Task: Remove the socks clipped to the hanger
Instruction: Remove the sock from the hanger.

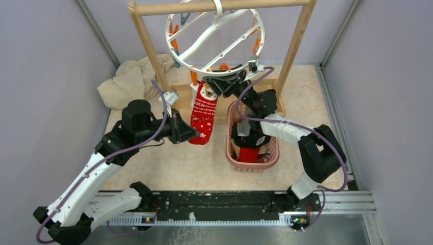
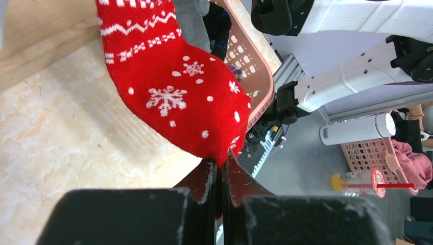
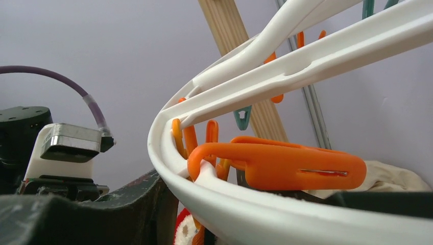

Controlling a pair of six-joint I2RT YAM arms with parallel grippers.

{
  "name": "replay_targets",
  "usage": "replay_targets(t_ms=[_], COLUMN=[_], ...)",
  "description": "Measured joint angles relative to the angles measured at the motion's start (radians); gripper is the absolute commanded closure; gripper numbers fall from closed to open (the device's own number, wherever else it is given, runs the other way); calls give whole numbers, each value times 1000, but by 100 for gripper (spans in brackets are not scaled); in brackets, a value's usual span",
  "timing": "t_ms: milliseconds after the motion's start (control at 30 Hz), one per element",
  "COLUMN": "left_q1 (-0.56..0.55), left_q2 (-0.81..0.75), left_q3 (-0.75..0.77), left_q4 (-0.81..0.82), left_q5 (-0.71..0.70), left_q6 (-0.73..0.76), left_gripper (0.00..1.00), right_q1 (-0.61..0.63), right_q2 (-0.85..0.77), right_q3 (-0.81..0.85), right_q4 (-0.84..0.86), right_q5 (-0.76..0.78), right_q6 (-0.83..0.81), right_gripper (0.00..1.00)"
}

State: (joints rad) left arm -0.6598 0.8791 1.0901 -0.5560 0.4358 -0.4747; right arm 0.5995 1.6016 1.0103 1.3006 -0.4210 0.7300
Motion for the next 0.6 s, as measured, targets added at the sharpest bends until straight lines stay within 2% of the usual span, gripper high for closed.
replay_targets(t_ms=[167, 433, 600], left_q1=[0, 0, 0], left_q2=[1, 1, 1], left_q3=[-7, -13, -14], left_q4=[2, 3, 4], left_q5=[3, 3, 3], left_q6=[0, -1, -2], left_gripper=[97, 97, 98], right_q1=[0, 0, 0], right_q2=[0, 0, 1], right_q3=[7, 7, 13], right_q4=[1, 20, 34], right_q5=[-3, -3, -7], right_q6=[1, 8, 11], right_gripper=[56, 67, 77])
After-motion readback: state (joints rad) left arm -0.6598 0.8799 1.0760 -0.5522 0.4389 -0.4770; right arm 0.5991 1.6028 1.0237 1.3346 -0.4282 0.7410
